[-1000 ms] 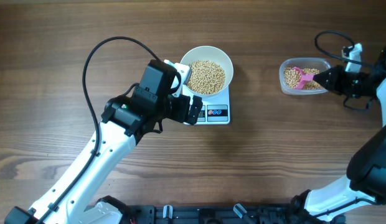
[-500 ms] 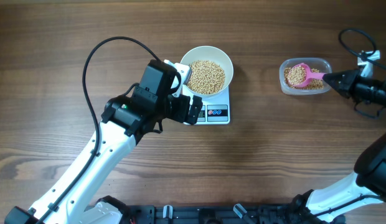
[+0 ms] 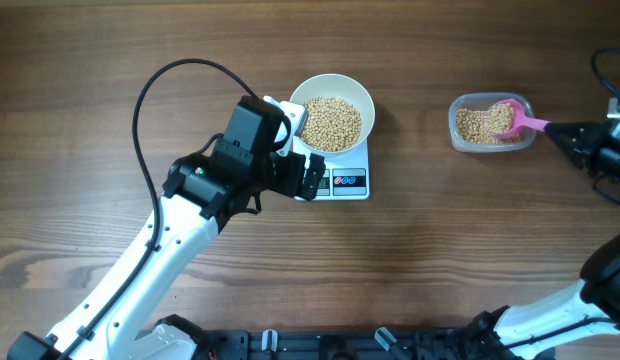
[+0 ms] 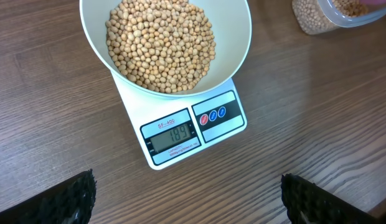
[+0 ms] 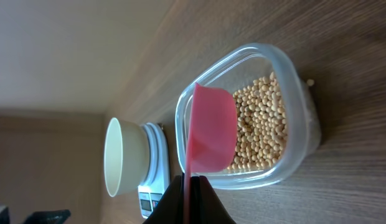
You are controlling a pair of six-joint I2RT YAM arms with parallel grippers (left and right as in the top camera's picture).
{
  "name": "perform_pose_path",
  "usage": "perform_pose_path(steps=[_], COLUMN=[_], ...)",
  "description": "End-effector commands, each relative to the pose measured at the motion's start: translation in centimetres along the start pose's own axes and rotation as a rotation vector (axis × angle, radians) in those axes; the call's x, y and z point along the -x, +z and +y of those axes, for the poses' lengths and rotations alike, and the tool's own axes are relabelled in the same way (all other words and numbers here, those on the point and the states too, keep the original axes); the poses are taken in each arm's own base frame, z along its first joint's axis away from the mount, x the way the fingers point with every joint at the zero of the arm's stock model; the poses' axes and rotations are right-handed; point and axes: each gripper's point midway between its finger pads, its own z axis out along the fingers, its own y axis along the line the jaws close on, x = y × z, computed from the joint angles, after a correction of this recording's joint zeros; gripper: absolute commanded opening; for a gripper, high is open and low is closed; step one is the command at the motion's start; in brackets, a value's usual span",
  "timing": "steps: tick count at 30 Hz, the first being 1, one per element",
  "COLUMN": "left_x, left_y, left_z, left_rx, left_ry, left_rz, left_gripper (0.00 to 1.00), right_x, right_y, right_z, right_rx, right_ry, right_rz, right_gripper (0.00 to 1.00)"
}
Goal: Scoop item into bowl and weigh 150g on scale
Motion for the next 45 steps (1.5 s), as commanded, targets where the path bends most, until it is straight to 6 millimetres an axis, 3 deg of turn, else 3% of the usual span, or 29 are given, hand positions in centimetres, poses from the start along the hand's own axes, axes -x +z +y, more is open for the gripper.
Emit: perform_pose_path(steps=[1,9,13,17,26,30,33,36,41,45], left_x=[0.7,0.7,0.7,0.7,0.7,0.7,0.7,0.7,0.7,0.7], left_y=[-0.4,-0.4,-0.4,-0.4,-0.4,-0.4,-0.4,-0.4,-0.4,-0.4], left_z=[0.1,0.1,0.2,0.1,0.1,0.1,0.1,0.2,0.1,0.1], left_rx=[0.005,0.005,0.006,0.005,0.005,0.005,0.005,0.006,0.005,0.005], left_ry=[-0.008,-0.008,-0.008,-0.008,-0.008,-0.008,-0.008,-0.008,-0.008,-0.008], left_rz=[-0.023,-0.023,-0.023,-0.023,-0.023,-0.023,-0.023,-0.023,-0.023,-0.023], left_gripper=[1.0,1.0,1.0,1.0,1.0,1.0,1.0,1.0,1.0,1.0], right_x=[0.4,0.6,-0.3,-0.7,-5.0,-8.2,-10.0,-11.8,-12.4,-11.0], right_y=[-0.8,-1.7,-1.2,-0.1,5.8,8.8,10.3,12.8,14.8,16.9], right_z=[0.7,3.8,4.8,7.5,13.2,16.1,17.4,17.4,19.7,21.6], right_rx=[0.111,0.298,0.328,0.43,0.521,0.548,0.555,0.459,0.476,0.454], right_ry=[0.064,0.132,0.195,0.212,0.153,0.119,0.076,0.068,0.028,-0.048], right_rz=[-0.038,-0.063,-0.026,0.013,0.237,0.373,0.438,0.523,0.562,0.512], right_gripper=[0.04,0.04,0.04,0.04,0.04,0.04,0.04,0.04,0.04,0.04])
